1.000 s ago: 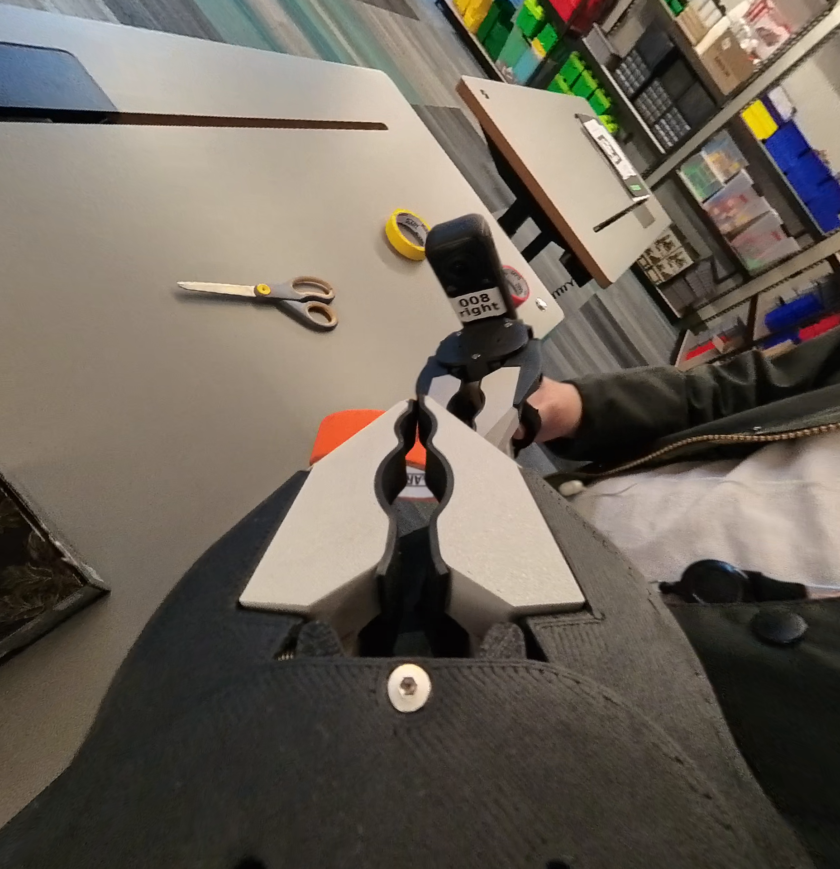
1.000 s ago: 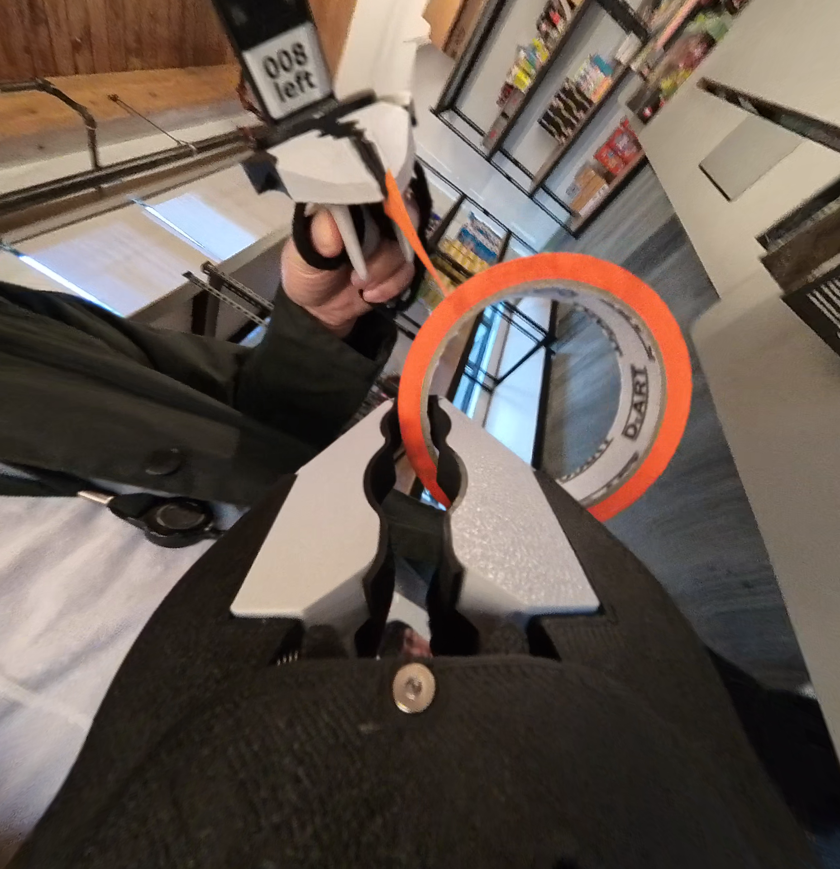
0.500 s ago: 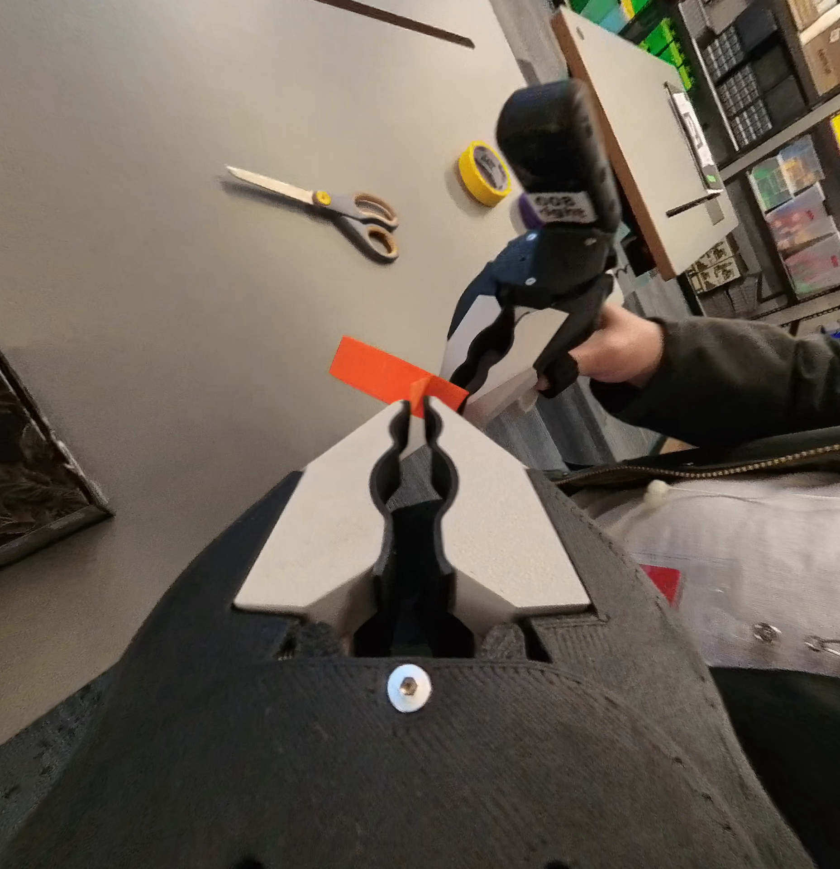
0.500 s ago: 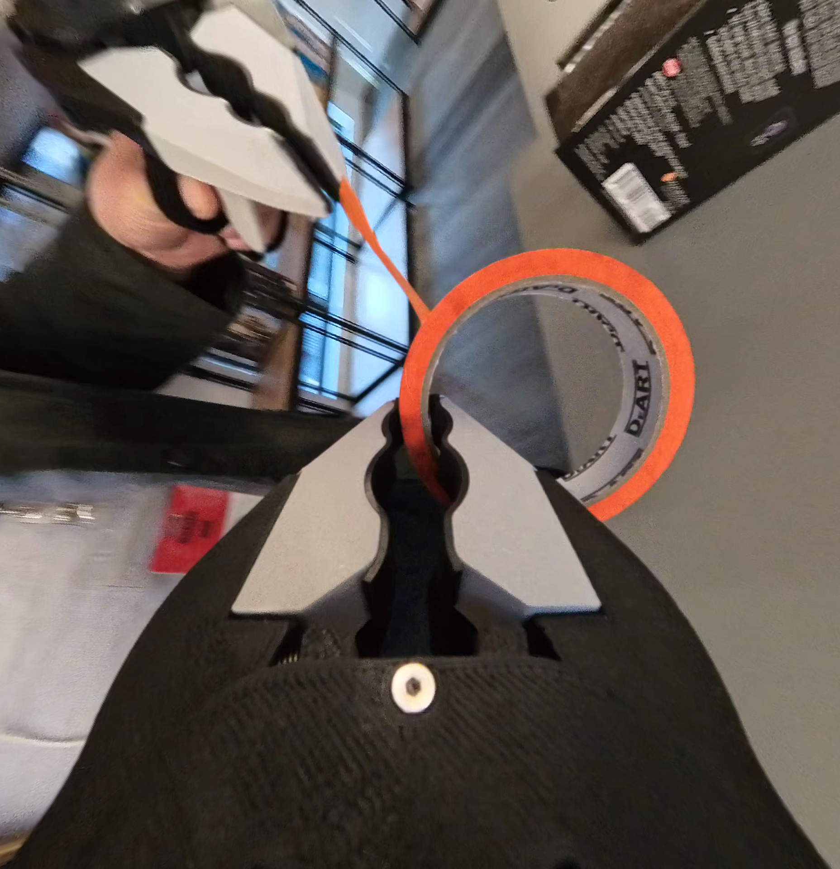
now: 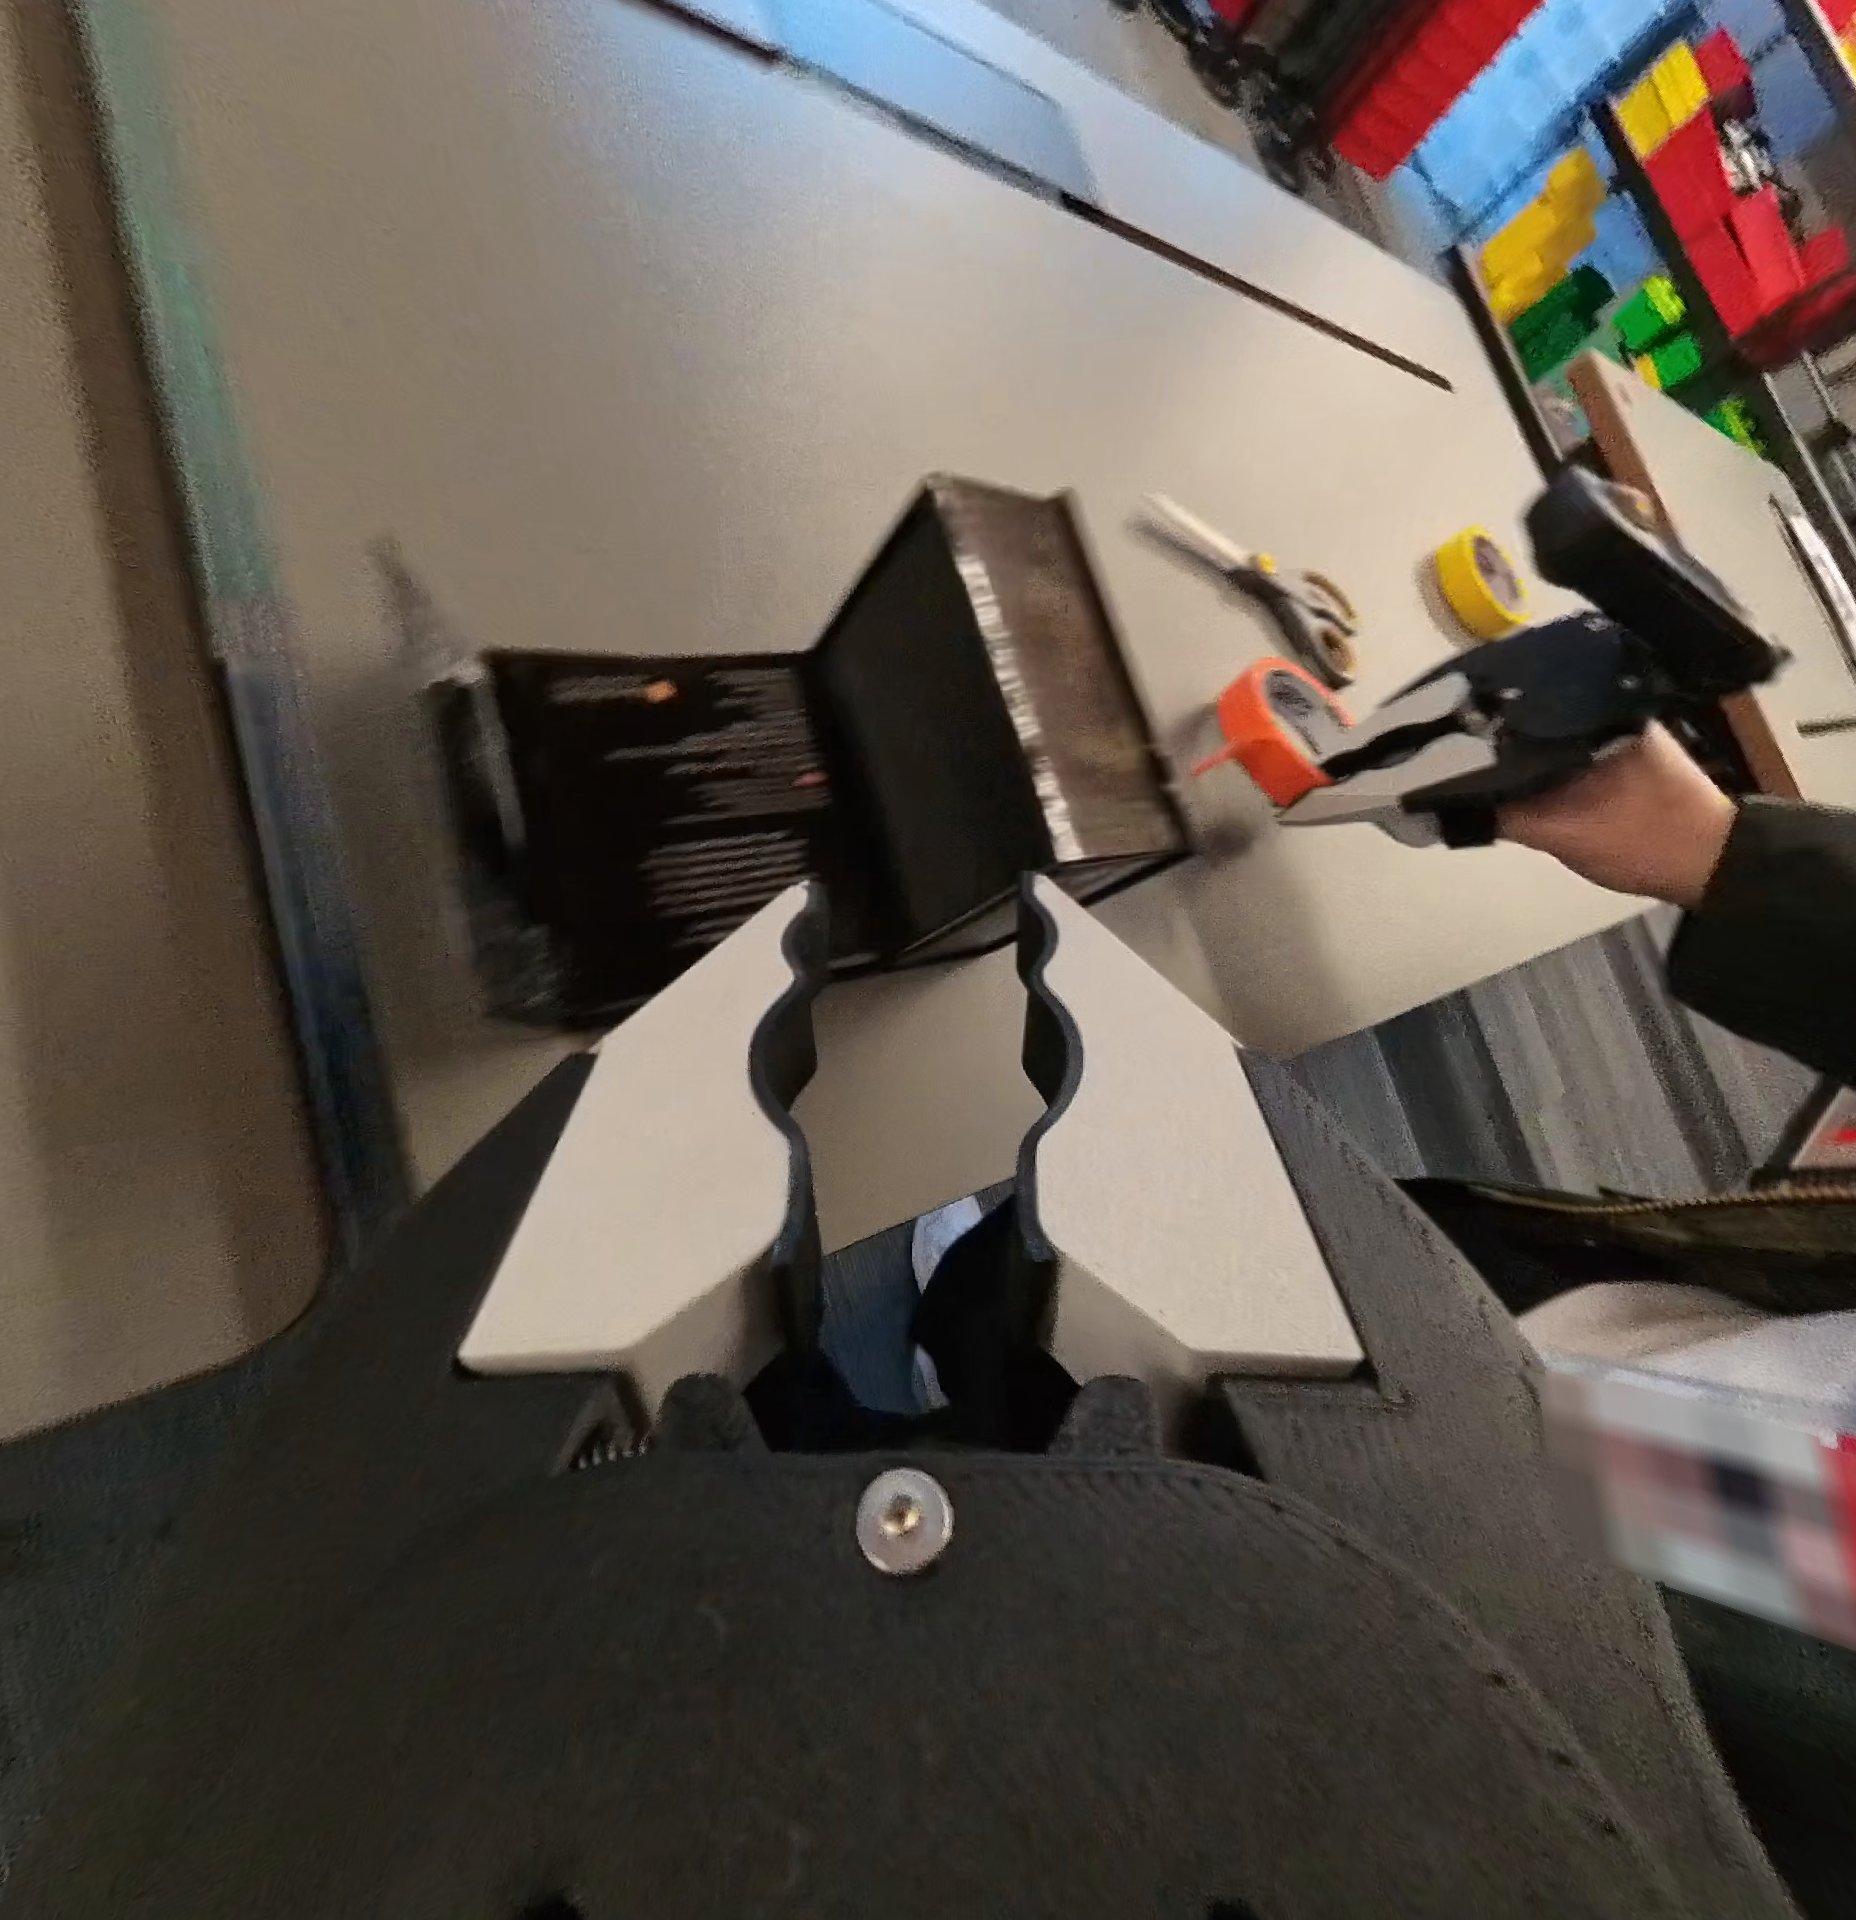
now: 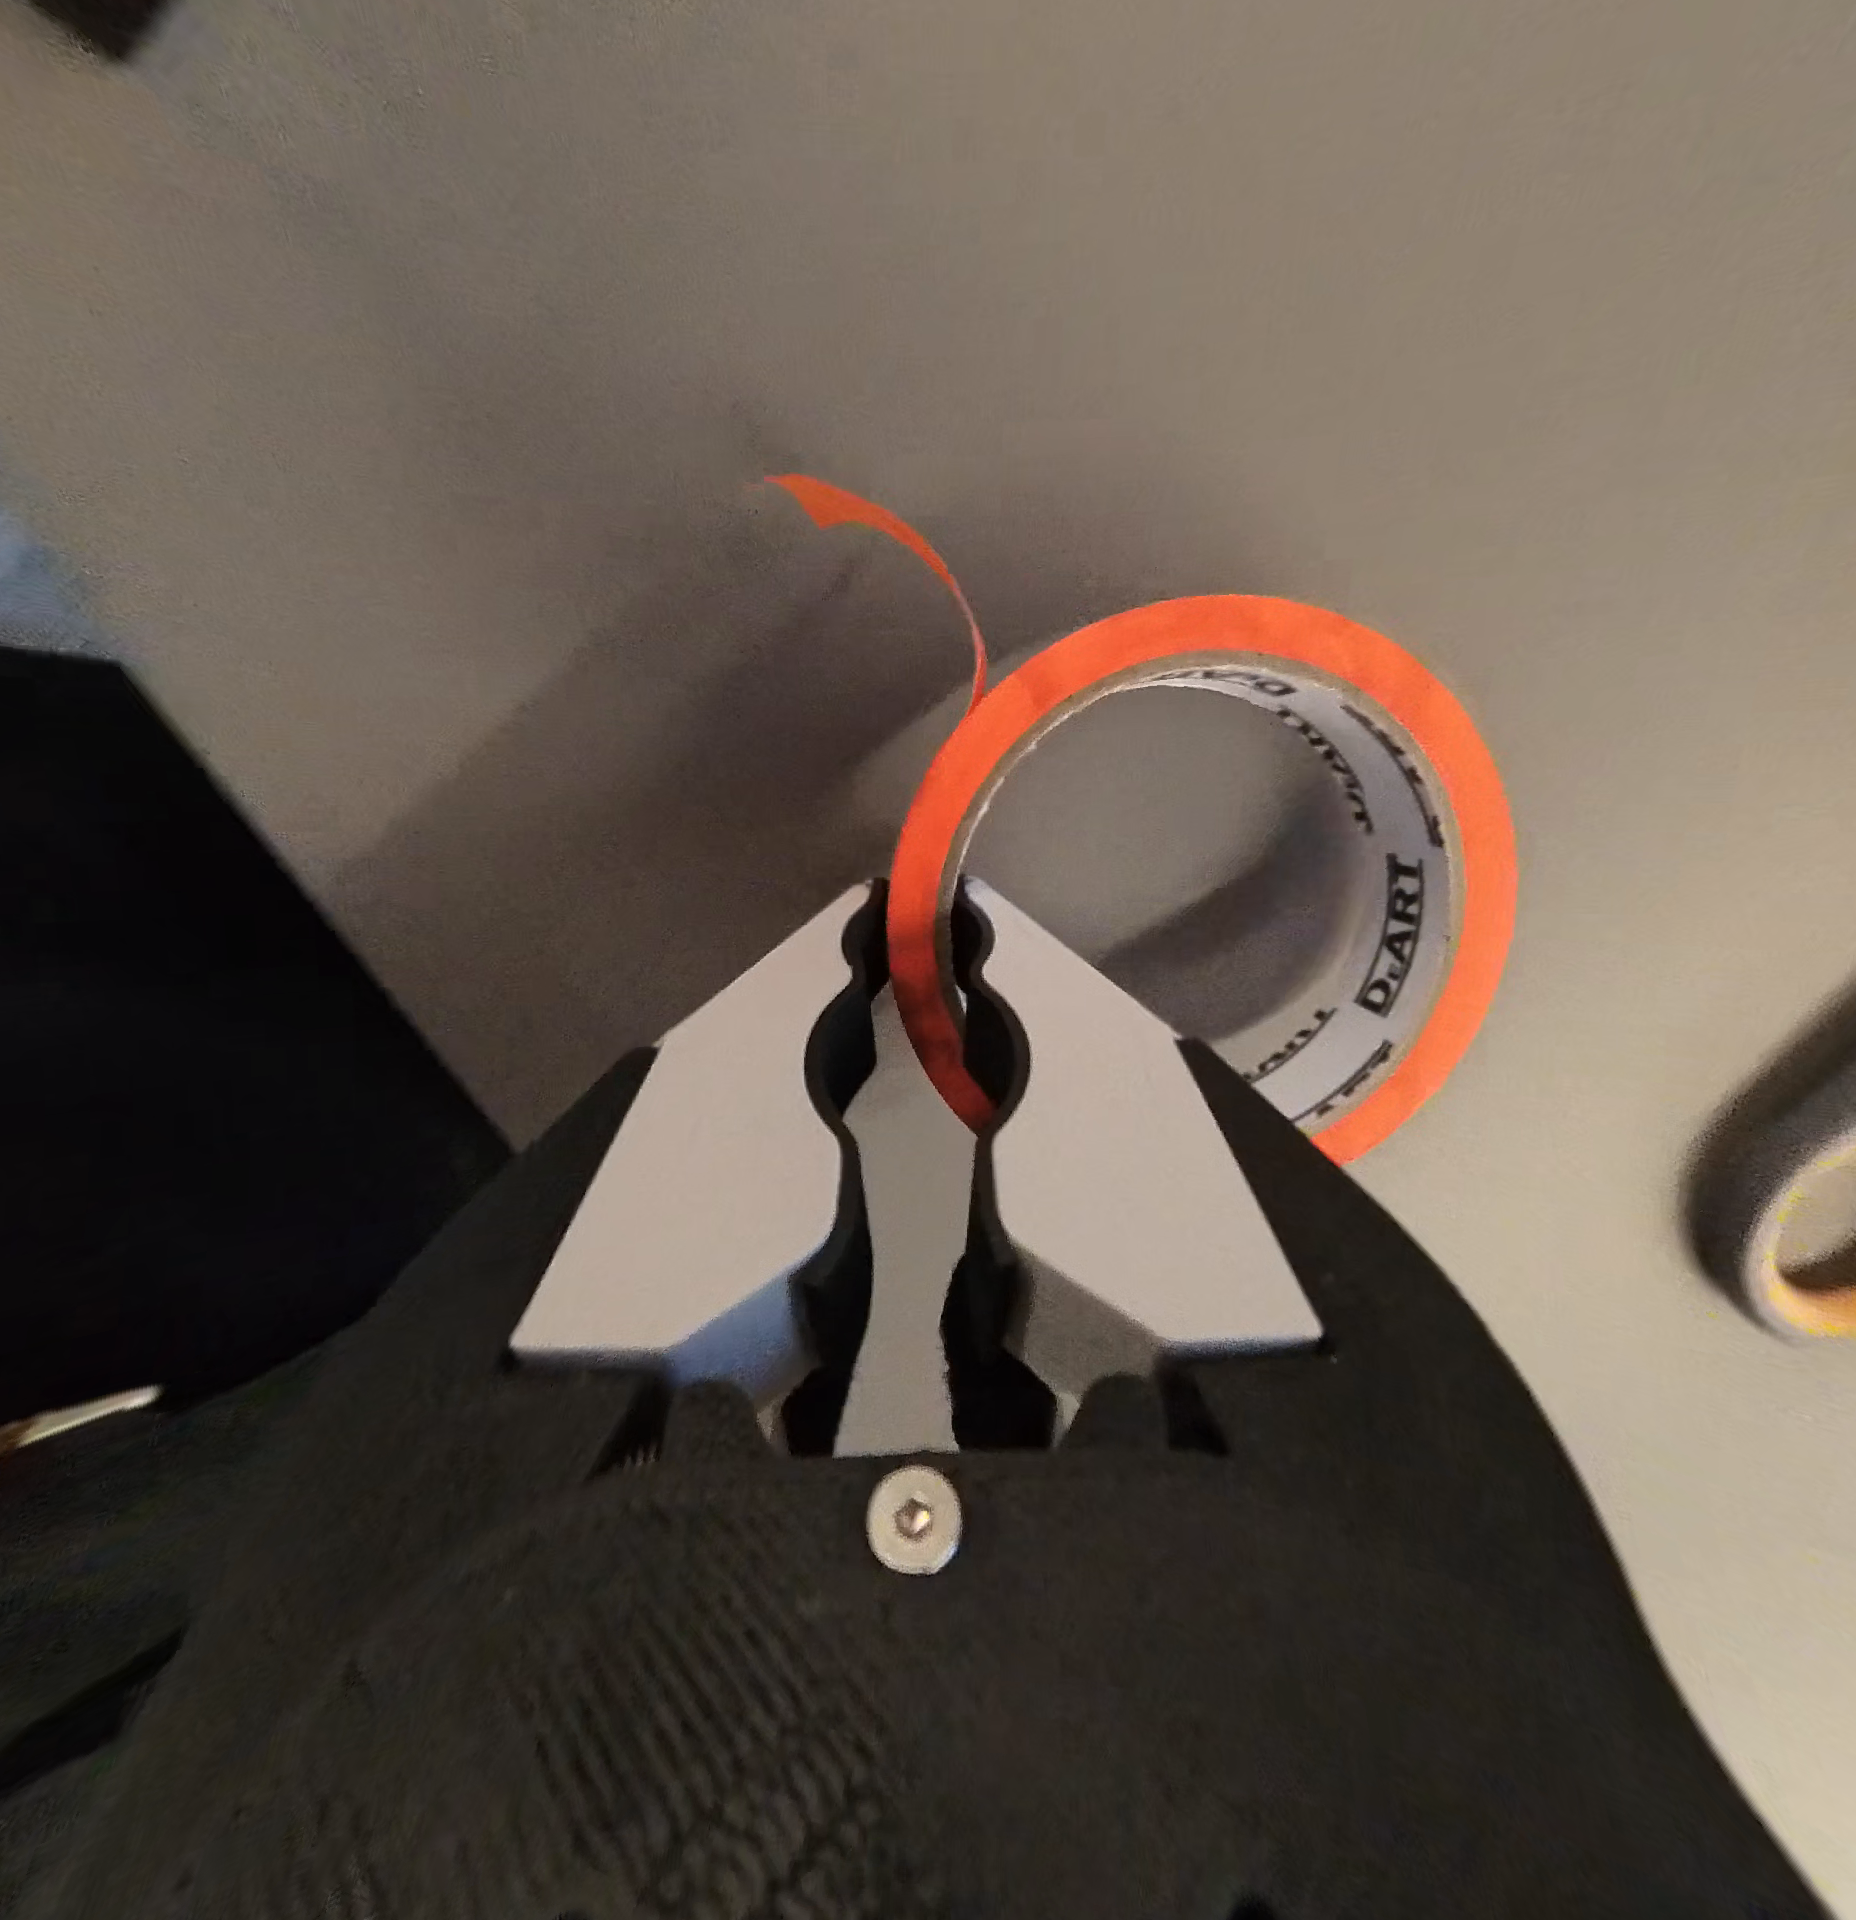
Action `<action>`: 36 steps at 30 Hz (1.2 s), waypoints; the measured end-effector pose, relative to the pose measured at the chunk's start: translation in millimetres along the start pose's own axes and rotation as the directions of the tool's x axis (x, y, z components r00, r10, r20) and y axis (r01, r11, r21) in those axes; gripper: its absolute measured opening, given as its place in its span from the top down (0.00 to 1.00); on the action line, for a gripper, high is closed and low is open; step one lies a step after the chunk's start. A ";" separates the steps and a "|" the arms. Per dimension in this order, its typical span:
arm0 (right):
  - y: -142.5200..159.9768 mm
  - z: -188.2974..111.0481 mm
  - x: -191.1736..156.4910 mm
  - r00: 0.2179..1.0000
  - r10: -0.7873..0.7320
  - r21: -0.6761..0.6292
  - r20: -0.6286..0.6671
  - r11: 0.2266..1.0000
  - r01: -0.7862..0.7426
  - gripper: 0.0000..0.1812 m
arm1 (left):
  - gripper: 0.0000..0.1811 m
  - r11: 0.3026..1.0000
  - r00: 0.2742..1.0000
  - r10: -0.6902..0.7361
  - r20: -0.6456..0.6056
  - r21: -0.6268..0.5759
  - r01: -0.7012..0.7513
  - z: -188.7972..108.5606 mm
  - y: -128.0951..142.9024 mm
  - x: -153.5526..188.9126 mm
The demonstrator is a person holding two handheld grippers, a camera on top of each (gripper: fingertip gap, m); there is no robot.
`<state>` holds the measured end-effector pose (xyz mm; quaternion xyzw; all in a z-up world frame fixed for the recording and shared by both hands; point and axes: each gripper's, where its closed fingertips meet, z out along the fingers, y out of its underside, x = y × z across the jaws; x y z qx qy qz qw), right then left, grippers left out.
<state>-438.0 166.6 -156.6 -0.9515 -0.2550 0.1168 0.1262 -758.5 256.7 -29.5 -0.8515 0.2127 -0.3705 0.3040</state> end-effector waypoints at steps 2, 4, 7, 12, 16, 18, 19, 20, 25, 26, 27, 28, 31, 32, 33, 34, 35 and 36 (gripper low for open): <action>6.6 2.0 11.5 0.996 0.056 0.009 -0.065 0.998 -0.055 0.94 | 0.80 0.998 0.997 -0.054 0.058 -0.018 0.055 -5.1 8.4 -38.0; 11.1 2.4 15.1 0.989 0.102 0.026 -0.103 0.995 -0.100 0.94 | 0.77 0.993 0.990 -0.097 0.100 -0.050 0.103 -3.4 18.1 -66.2; 16.9 6.1 13.4 0.983 0.143 0.008 -0.118 0.990 -0.143 0.94 | 0.75 0.986 0.983 -0.117 0.141 -0.106 0.132 11.5 33.4 -99.3; 17.2 7.8 3.5 0.973 0.220 -0.010 -0.070 0.975 -0.221 0.80 | 0.74 0.964 0.973 -0.193 0.123 -0.159 0.211 45.5 44.9 -122.9; 30.1 -2.3 -10.8 0.958 0.282 -0.016 -0.046 0.959 -0.283 0.63 | 0.79 0.966 0.981 -0.147 0.124 -0.197 0.169 59.9 43.5 -129.8; 37.7 -16.0 -20.1 0.953 0.296 -0.005 -0.069 0.955 -0.297 0.60 | 0.91 0.956 0.985 -0.153 0.077 -0.242 0.167 65.5 46.4 -123.0; 37.7 -26.7 -23.7 0.950 0.294 0.008 -0.101 0.956 -0.295 0.60 | 0.99 0.954 0.986 -0.154 0.057 -0.252 0.164 66.9 46.6 -119.4; 25.6 -40.5 -30.9 0.955 0.272 0.061 -0.119 0.962 -0.266 0.60 | 1.00 0.954 0.986 -0.158 0.050 -0.250 0.165 67.6 44.9 -117.2; -66.5 -94.5 -47.5 0.938 0.171 0.219 -0.302 0.970 -0.106 0.58 | 1.00 0.961 0.992 -0.103 0.070 -0.250 0.118 65.3 36.8 -112.4; -80.6 -91.0 -57.0 0.953 0.194 0.235 -0.234 0.962 -0.138 0.56 | 1.00 0.962 0.992 -0.108 0.069 -0.244 0.122 64.6 33.6 -110.2; -96.5 -86.9 -68.4 0.963 0.230 0.272 -0.143 0.944 -0.185 0.54 | 1.00 0.965 0.992 -0.114 0.060 -0.231 0.125 63.5 28.4 -106.3; -114.3 -82.6 -82.1 0.964 0.265 0.319 -0.032 0.916 -0.242 0.54 | 1.00 0.967 0.992 -0.120 0.046 -0.219 0.127 62.0 22.8 -100.9; -156.1 -61.9 -116.1 0.909 0.339 0.322 0.245 0.856 -0.405 0.48 | 1.00 0.975 0.995 -0.099 0.027 -0.197 0.102 56.6 8.2 -82.6; -165.1 -52.7 -120.5 0.886 0.365 0.296 0.287 0.845 -0.444 0.45 | 1.00 0.977 0.996 -0.087 0.022 -0.195 0.089 55.3 4.7 -75.5; -171.1 -43.2 -122.6 0.860 0.400 0.263 0.317 0.834 -0.485 0.44 | 1.00 0.978 0.997 -0.077 0.014 -0.194 0.078 54.6 1.6 -67.7; -176.3 -35.9 -125.8 0.822 0.439 0.224 0.361 0.815 -0.534 0.44 | 1.00 0.979 0.998 -0.067 0.005 -0.191 0.067 54.1 -1.3 -59.7; -181.1 -30.8 -127.7 0.778 0.479 0.194 0.406 0.787 -0.585 0.44 | 1.00 0.980 0.998 -0.059 -0.008 -0.188 0.056 53.8 -4.4 -50.9; -183.5 -26.2 -127.7 0.735 0.519 0.167 0.435 0.756 -0.633 0.44 | 1.00 0.981 0.998 -0.051 -0.022 -0.186 0.046 53.9 -7.3 -41.6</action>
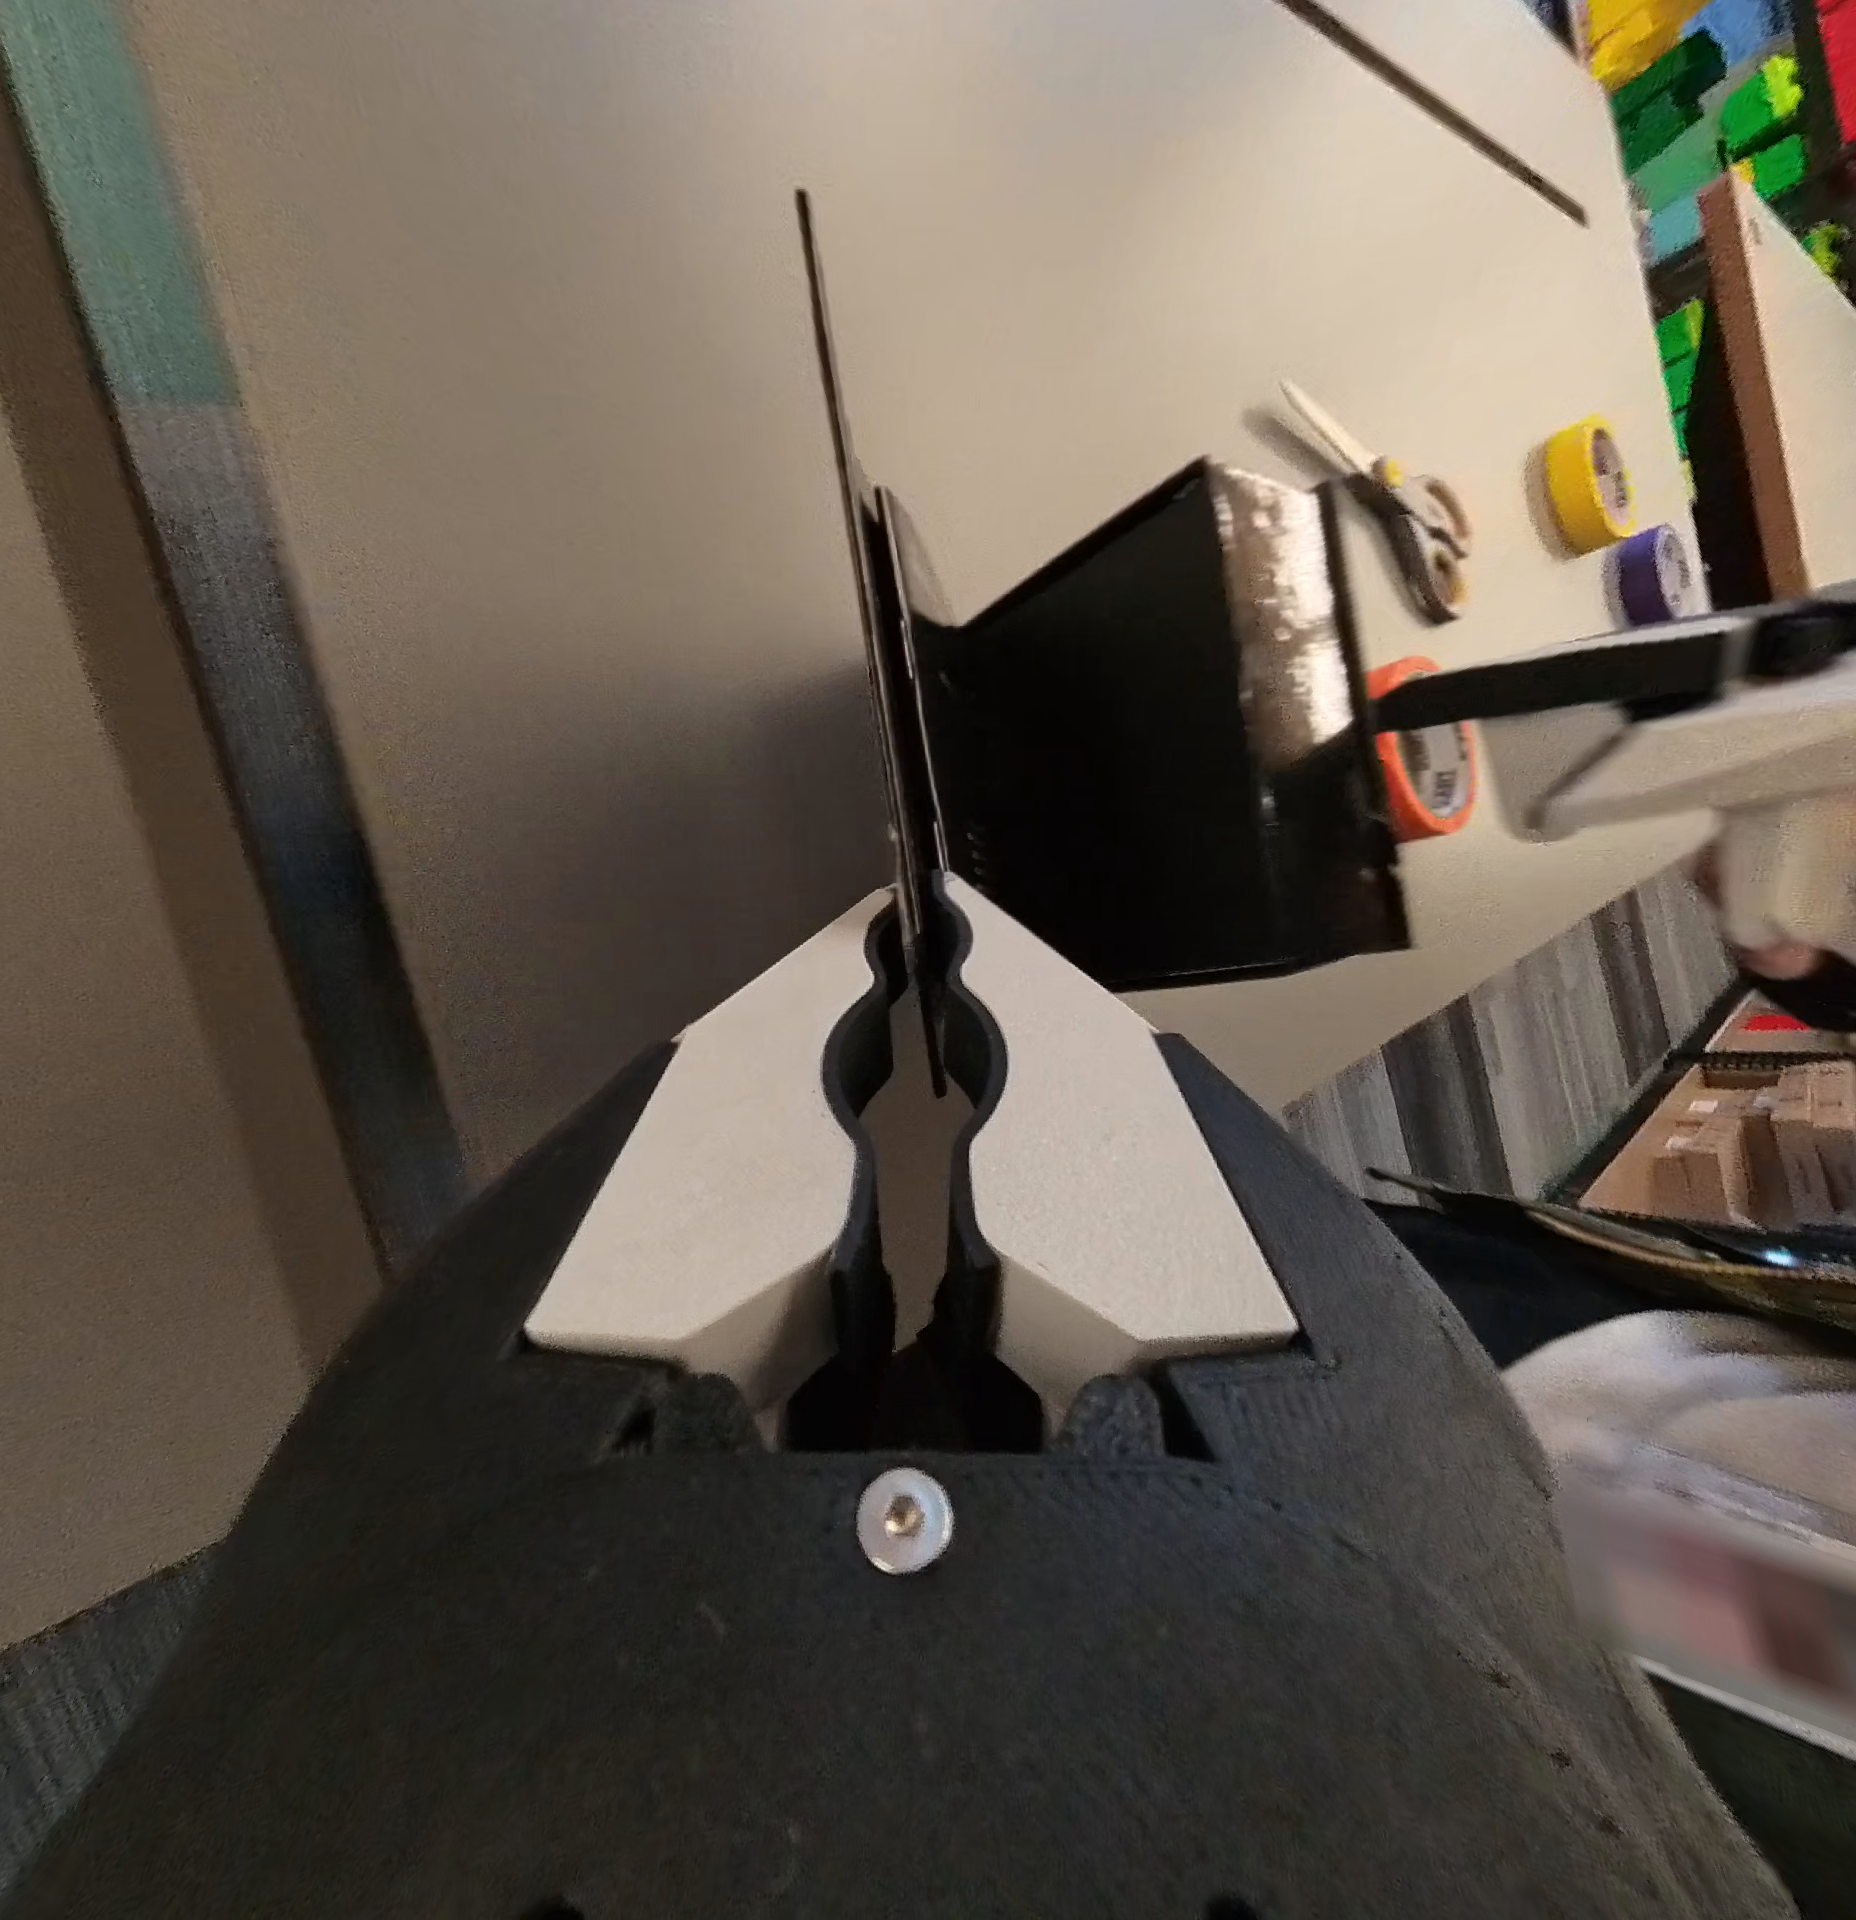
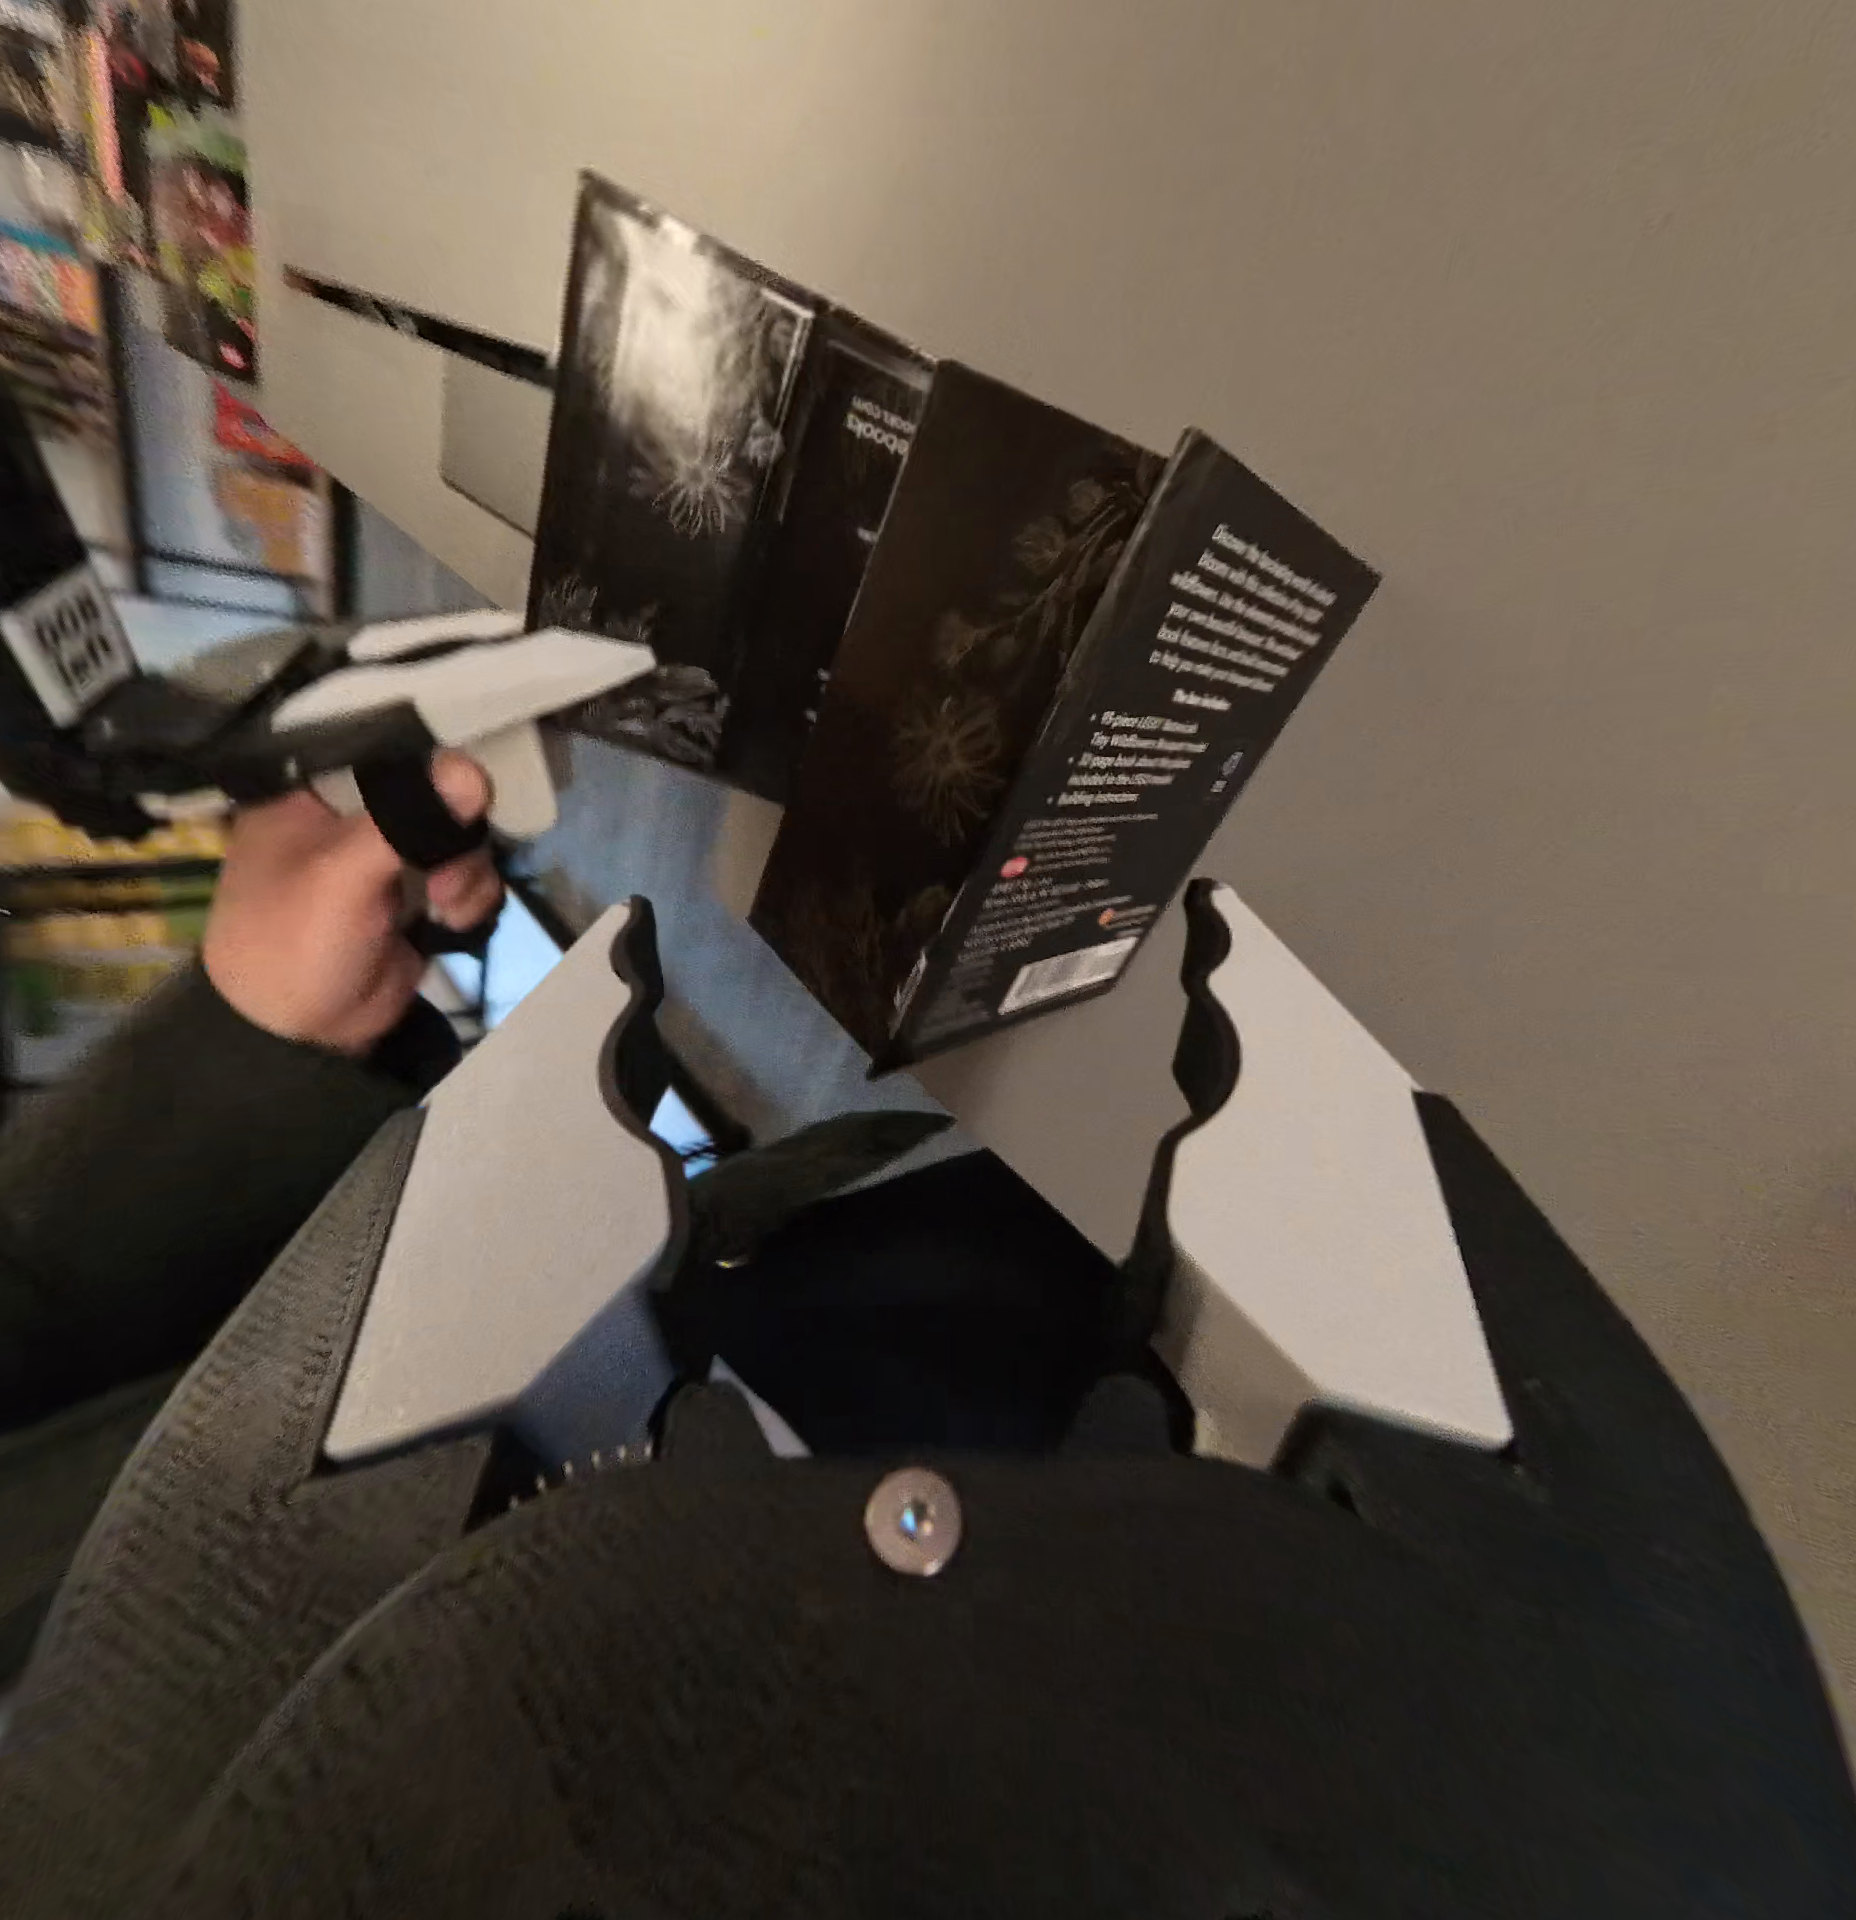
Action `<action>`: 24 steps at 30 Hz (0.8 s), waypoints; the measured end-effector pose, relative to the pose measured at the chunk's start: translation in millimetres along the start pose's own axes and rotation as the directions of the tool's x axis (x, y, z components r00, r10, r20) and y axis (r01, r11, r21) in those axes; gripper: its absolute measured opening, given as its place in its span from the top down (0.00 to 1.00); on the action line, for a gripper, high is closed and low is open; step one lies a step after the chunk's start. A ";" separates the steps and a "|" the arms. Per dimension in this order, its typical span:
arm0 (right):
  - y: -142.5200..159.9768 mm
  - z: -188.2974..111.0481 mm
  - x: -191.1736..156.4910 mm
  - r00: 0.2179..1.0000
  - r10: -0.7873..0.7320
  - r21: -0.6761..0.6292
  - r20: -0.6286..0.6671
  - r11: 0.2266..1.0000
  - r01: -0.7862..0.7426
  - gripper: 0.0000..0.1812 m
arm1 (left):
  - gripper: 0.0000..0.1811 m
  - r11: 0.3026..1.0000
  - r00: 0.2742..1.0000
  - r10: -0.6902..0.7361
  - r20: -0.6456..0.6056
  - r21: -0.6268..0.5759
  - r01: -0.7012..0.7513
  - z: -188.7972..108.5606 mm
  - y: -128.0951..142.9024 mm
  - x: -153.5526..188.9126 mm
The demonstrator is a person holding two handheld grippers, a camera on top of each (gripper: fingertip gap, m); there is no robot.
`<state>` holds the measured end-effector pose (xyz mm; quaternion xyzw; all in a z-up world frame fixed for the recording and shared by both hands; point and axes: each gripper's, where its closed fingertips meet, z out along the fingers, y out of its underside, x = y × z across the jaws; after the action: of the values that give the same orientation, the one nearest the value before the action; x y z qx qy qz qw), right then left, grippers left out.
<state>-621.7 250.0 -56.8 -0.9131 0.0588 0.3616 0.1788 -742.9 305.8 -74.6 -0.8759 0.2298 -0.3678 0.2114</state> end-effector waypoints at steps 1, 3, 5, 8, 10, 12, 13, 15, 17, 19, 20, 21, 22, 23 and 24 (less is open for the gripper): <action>-1.6 3.7 -0.1 0.998 0.050 0.004 0.029 0.999 -0.050 0.45 | 1.00 1.000 1.000 0.011 -0.011 0.000 -0.011 0.5 -1.8 9.4; -1.8 9.5 1.6 0.992 0.111 -0.007 0.067 0.994 -0.111 0.47 | 0.99 0.999 0.999 0.039 -0.023 -0.011 -0.039 2.9 -2.5 26.3; 2.1 14.3 4.3 0.987 0.137 -0.035 0.080 0.990 -0.135 0.50 | 0.99 0.998 0.998 0.061 -0.030 -0.026 -0.062 6.8 -1.1 41.1; 6.9 16.7 10.1 0.987 0.139 -0.045 0.076 0.990 -0.136 0.54 | 0.98 0.995 0.995 0.085 -0.051 -0.043 -0.087 13.6 0.6 64.6; 12.1 15.7 18.8 0.990 0.128 -0.058 0.053 0.990 -0.125 0.57 | 0.98 0.991 0.992 0.116 -0.042 -0.056 -0.118 17.2 0.0 76.0; 17.6 13.4 27.4 0.990 0.136 -0.067 0.045 0.989 -0.133 0.58 | 0.98 0.986 0.989 0.143 -0.049 -0.077 -0.146 20.6 -0.6 89.2; 19.6 12.2 28.6 0.987 0.146 -0.068 0.069 0.988 -0.141 0.57 | 0.98 0.982 0.986 0.160 -0.047 -0.089 -0.164 22.2 -1.1 95.1; 23.3 10.2 30.0 0.975 0.181 -0.066 0.132 0.983 -0.174 0.57 | 0.98 0.970 0.977 0.210 -0.030 -0.117 -0.212 24.9 -1.7 105.4; 28.1 8.2 31.1 0.957 0.200 -0.077 0.209 0.979 -0.188 0.57 | 0.99 0.953 0.963 0.270 -0.001 -0.143 -0.268 25.5 -3.5 112.4; 32.4 6.0 32.7 0.932 0.209 -0.080 0.297 0.978 -0.193 0.57 | 0.99 0.933 0.942 0.333 0.035 -0.159 -0.324 24.0 -7.2 115.8; 34.7 5.1 33.1 0.916 0.217 -0.085 0.338 0.976 -0.200 0.57 | 1.00 0.926 0.935 0.352 0.049 -0.166 -0.340 22.6 -8.9 116.6; 36.5 4.7 33.3 0.901 0.221 -0.086 0.373 0.975 -0.204 0.58 | 1.00 0.923 0.932 0.358 0.059 -0.172 -0.344 20.9 -10.5 117.4; 38.3 4.9 33.5 0.891 0.215 -0.086 0.401 0.977 -0.197 0.58 | 1.00 0.924 0.932 0.356 0.070 -0.174 -0.340 18.5 -12.2 117.2; 39.6 5.3 33.3 0.881 0.209 -0.087 0.425 0.978 -0.190 0.58 | 1.00 0.926 0.932 0.352 0.082 -0.175 -0.334 15.5 -14.0 116.1; 39.6 5.7 33.0 0.872 0.200 -0.080 0.447 0.980 -0.184 0.60 | 1.00 0.929 0.933 0.347 0.097 -0.174 -0.327 11.8 -16.1 113.9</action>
<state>-610.6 216.0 -94.3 -0.7964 0.0994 0.5812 0.1347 -659.1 257.6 -11.2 -0.8585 0.3910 -0.2510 0.2169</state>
